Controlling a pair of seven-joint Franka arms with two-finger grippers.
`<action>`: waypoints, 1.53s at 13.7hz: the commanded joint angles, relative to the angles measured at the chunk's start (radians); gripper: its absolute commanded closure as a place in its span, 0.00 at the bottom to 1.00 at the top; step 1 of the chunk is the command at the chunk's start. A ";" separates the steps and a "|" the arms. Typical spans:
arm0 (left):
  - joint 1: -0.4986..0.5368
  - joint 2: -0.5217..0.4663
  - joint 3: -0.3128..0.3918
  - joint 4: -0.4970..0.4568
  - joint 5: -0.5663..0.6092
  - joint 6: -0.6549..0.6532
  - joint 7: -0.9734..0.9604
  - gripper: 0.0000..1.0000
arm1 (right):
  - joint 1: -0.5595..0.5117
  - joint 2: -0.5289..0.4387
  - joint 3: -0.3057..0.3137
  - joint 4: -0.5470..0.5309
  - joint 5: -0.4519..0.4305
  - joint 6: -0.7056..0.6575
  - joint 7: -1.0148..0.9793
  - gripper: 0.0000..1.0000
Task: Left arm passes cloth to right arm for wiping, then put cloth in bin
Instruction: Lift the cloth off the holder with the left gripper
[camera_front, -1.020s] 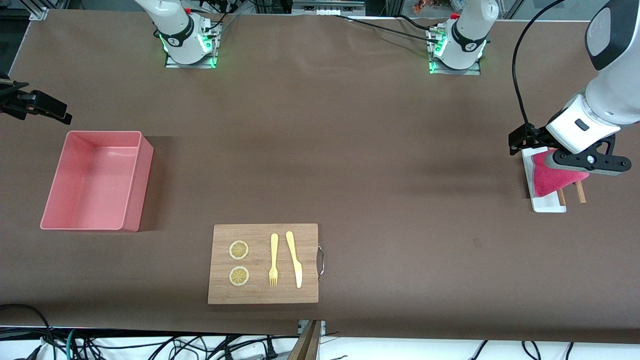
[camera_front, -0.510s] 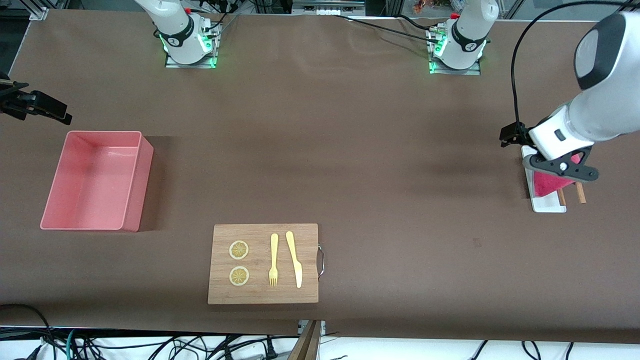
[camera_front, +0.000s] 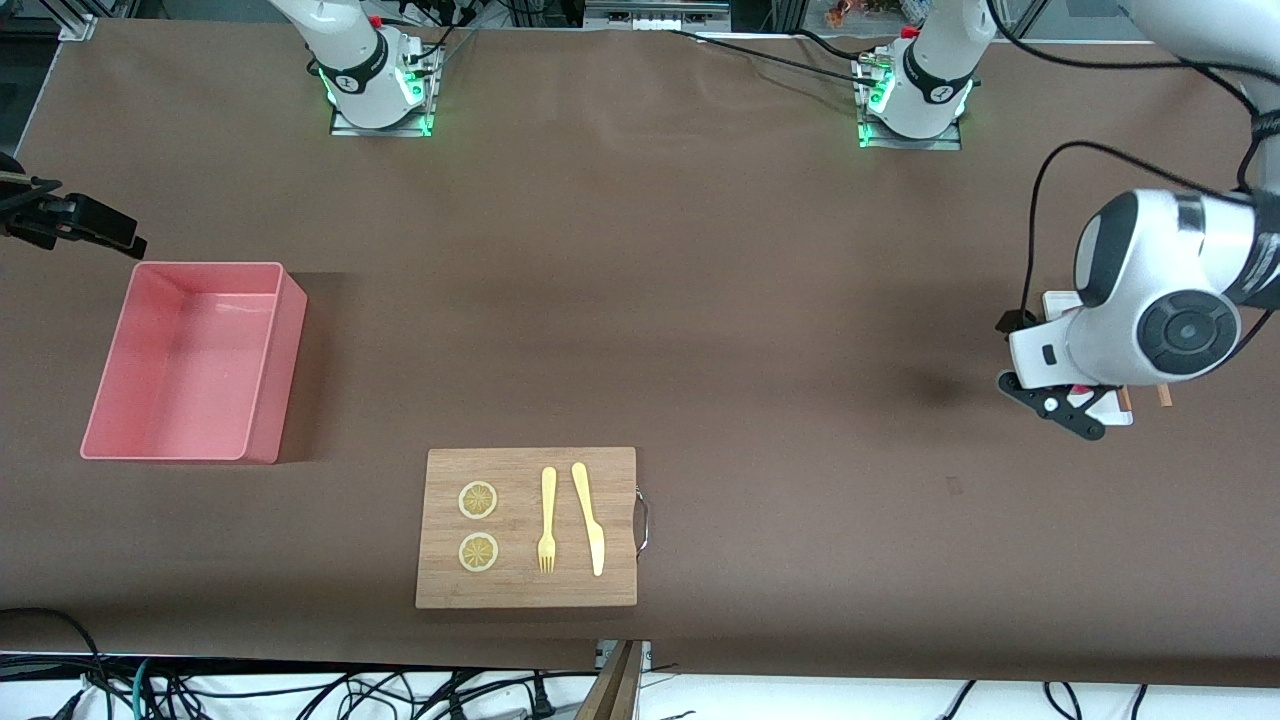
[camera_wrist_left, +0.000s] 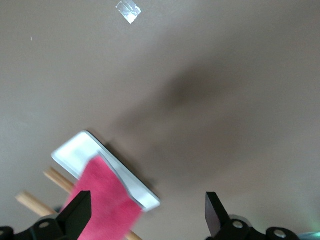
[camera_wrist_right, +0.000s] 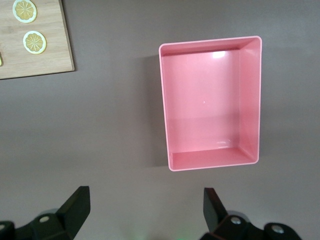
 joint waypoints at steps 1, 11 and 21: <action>0.048 0.091 0.003 0.028 0.066 0.104 0.181 0.00 | -0.001 0.009 0.003 0.027 -0.003 0.006 -0.016 0.00; 0.144 0.200 0.000 -0.058 0.139 0.241 0.439 0.00 | 0.002 0.079 0.006 0.020 0.011 0.066 -0.016 0.00; 0.212 0.226 0.001 -0.058 0.140 0.247 0.508 0.00 | 0.045 0.153 0.012 0.017 0.054 0.090 0.050 0.00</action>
